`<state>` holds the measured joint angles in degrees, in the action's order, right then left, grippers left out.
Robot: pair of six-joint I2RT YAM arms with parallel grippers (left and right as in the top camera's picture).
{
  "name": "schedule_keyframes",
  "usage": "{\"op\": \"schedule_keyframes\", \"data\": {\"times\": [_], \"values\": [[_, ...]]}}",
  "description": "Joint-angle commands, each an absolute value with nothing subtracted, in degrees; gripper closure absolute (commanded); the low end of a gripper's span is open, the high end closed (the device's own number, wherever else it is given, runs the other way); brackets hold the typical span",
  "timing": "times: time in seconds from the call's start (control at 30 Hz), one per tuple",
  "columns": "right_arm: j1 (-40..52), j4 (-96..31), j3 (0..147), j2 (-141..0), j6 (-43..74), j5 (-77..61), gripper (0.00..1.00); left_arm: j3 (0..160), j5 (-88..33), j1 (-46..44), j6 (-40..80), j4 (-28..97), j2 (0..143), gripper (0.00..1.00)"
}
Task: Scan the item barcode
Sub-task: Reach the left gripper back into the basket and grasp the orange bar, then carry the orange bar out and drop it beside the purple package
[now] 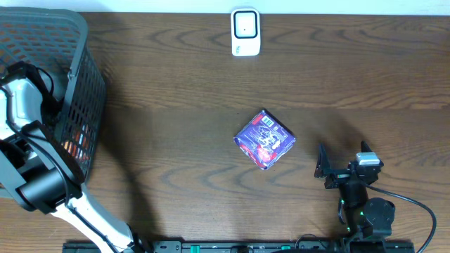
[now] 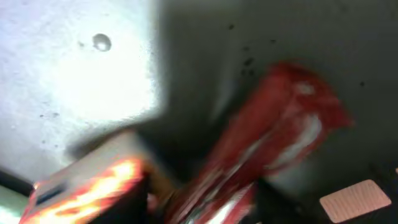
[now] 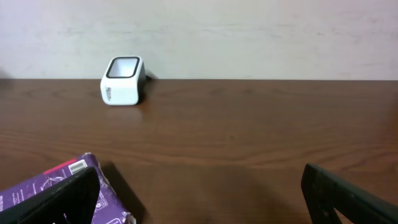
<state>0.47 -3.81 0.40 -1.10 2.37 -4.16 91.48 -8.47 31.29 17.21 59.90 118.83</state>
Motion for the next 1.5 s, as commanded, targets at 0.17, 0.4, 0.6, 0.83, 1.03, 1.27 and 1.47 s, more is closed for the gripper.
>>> {"op": "schedule_keyframes", "data": {"times": [0.17,0.4,0.6,0.83,1.03,1.27,1.47], "values": [[0.84,-4.08,0.36,-1.13,2.92,-3.97,0.01,94.54,-12.12,30.76,16.58,61.78,119.81,0.93],[0.84,-4.05,0.36,-1.13,2.94,-3.97,0.01,102.00,-19.14,34.04,16.62,63.07,108.79,0.93],[0.84,-4.08,0.36,-1.13,2.94,-3.97,0.01,102.35,-20.36,35.94,17.12,59.33,90.08,0.93],[0.84,-4.05,0.36,-1.13,2.94,-3.99,0.01,102.35,-24.32,31.09,20.69,58.83,72.62,0.93],[0.84,-4.08,0.36,-1.13,2.94,-3.97,0.01,102.00,-29.36,13.54,16.91,59.05,70.37,0.93],[0.84,-4.05,0.36,-1.13,2.94,-3.97,0.01,95.15,-28.88,-12.93,15.49,59.07,83.50,0.93],[0.84,-4.08,0.36,-1.13,2.94,-3.99,0.01,94.26,-25.69,-21.67,15.51,57.34,98.15,0.93]]}}
